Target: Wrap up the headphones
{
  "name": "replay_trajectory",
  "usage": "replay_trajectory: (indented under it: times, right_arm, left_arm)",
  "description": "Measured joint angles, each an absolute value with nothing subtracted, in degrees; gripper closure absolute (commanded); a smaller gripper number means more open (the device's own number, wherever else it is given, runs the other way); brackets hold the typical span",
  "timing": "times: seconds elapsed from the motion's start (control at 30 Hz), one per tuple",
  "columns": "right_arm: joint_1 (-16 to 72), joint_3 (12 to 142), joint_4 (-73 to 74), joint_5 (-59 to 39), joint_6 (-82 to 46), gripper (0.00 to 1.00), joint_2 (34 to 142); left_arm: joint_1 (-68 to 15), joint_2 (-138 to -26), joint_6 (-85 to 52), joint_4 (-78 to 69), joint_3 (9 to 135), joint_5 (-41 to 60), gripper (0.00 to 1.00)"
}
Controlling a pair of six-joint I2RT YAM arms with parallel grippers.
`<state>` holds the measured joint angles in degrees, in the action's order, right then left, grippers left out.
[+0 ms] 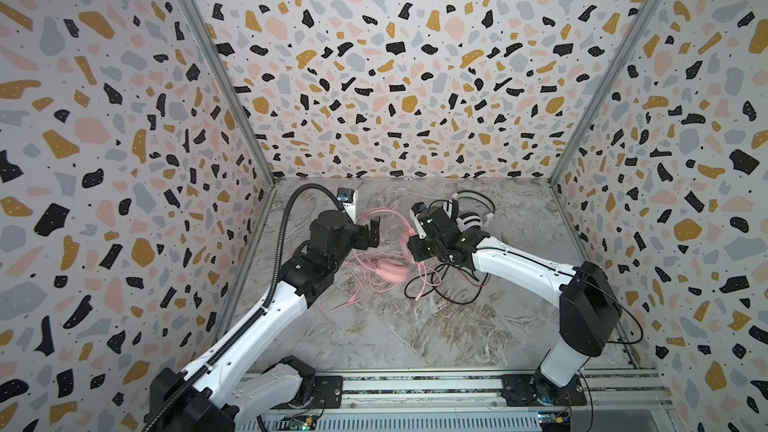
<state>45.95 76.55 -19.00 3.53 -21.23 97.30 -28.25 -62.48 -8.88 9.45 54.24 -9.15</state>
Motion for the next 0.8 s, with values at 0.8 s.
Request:
replay_trajectory:
  times: [0.8]
  right_arm:
    - [47.68,76.95,-23.97,3.2,-13.28,0.62,96.27]
  left_arm:
    - [-28.36,-75.64,-5.82,27.46,59.11,-11.84,0.13]
